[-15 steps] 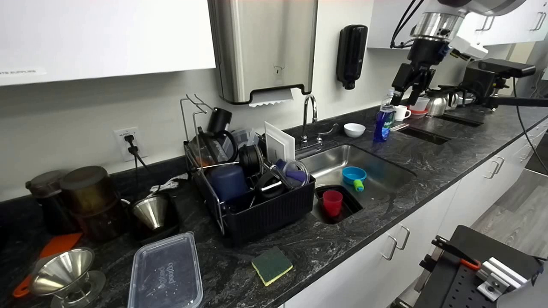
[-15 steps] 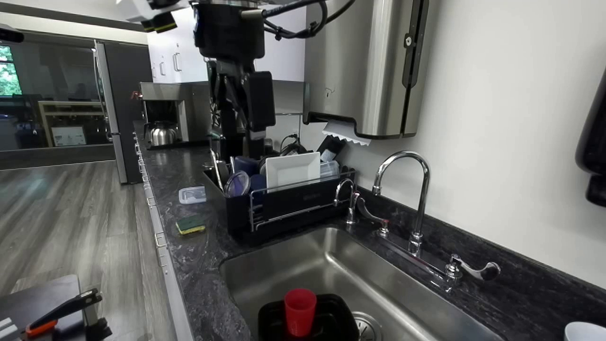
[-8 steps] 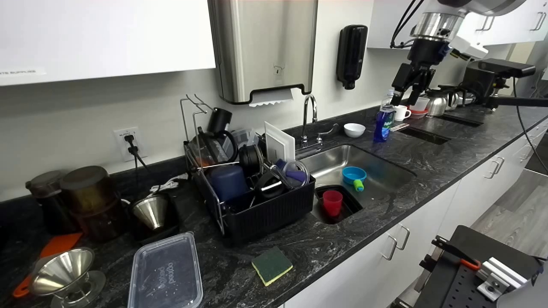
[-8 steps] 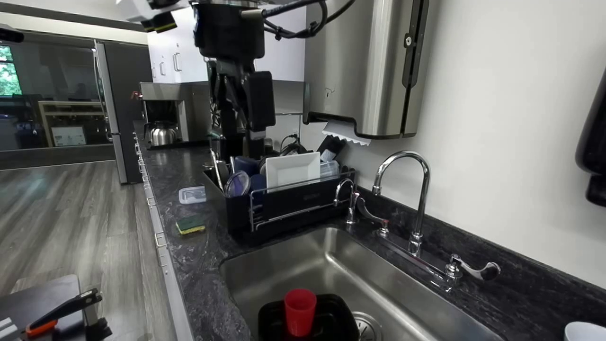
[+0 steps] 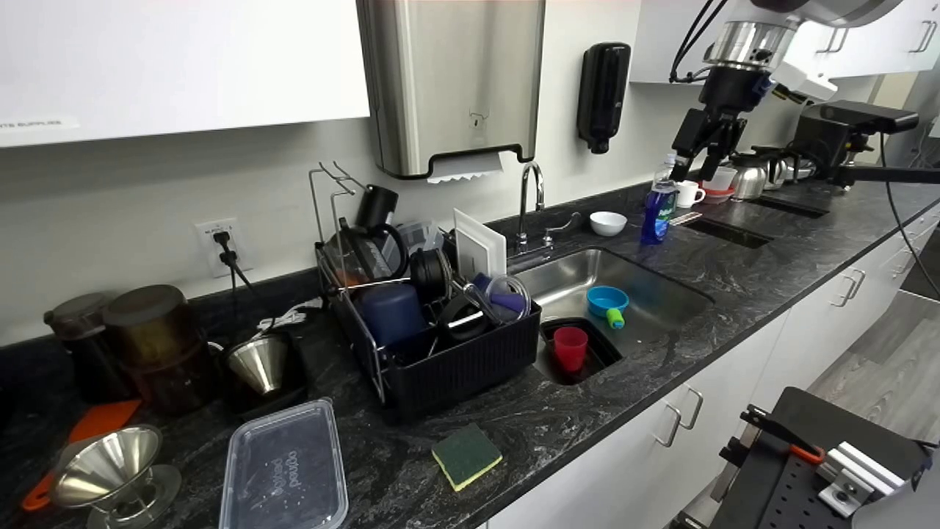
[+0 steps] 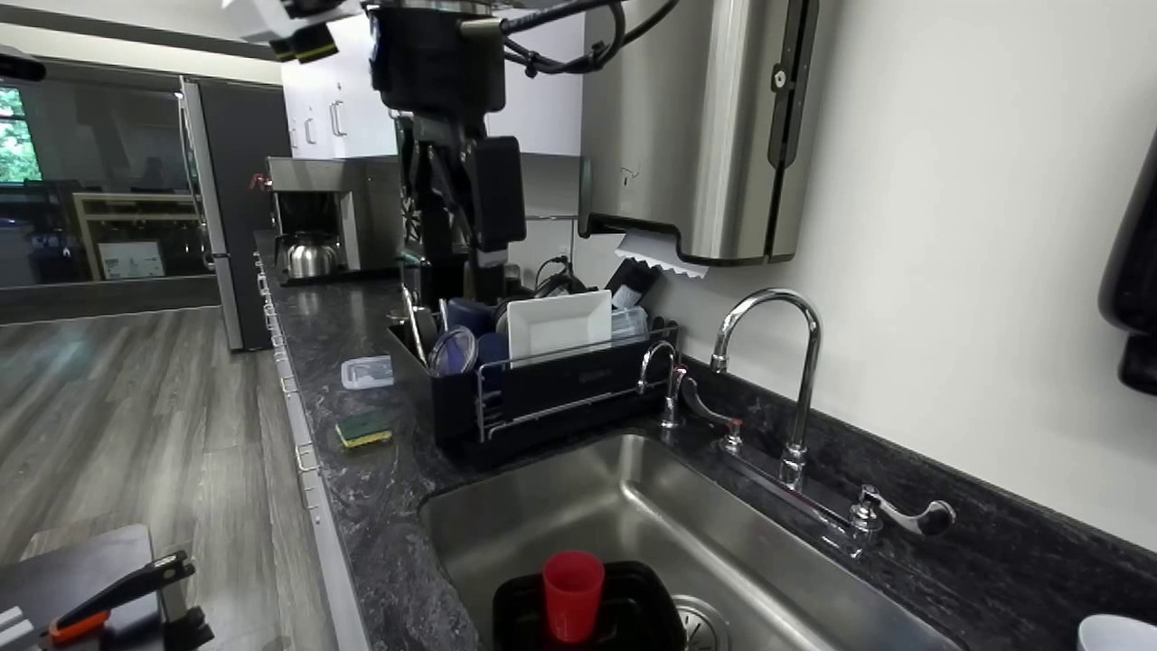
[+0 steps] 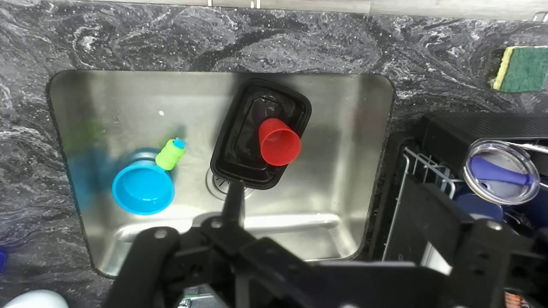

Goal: Take the blue pan out of the sink and put it in the dish rack

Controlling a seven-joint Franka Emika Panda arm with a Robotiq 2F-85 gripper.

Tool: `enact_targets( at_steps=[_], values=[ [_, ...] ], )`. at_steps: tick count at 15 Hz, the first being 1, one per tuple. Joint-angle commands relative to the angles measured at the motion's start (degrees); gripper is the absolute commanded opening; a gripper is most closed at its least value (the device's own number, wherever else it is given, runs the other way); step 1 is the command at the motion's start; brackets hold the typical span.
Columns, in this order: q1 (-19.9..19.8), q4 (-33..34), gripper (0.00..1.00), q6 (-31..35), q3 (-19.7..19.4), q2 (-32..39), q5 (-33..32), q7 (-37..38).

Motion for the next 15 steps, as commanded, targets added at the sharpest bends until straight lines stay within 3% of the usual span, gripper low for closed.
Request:
enact_targets(
  at_steps=[1,15],
  values=[
    [-1.4,0.1,1.0,-0.2,1.2,0.2,0.7,-0.6],
    [-2.2,2.8,1.0,-0.3,0.3,1.2,1.8,0.3]
  ],
)
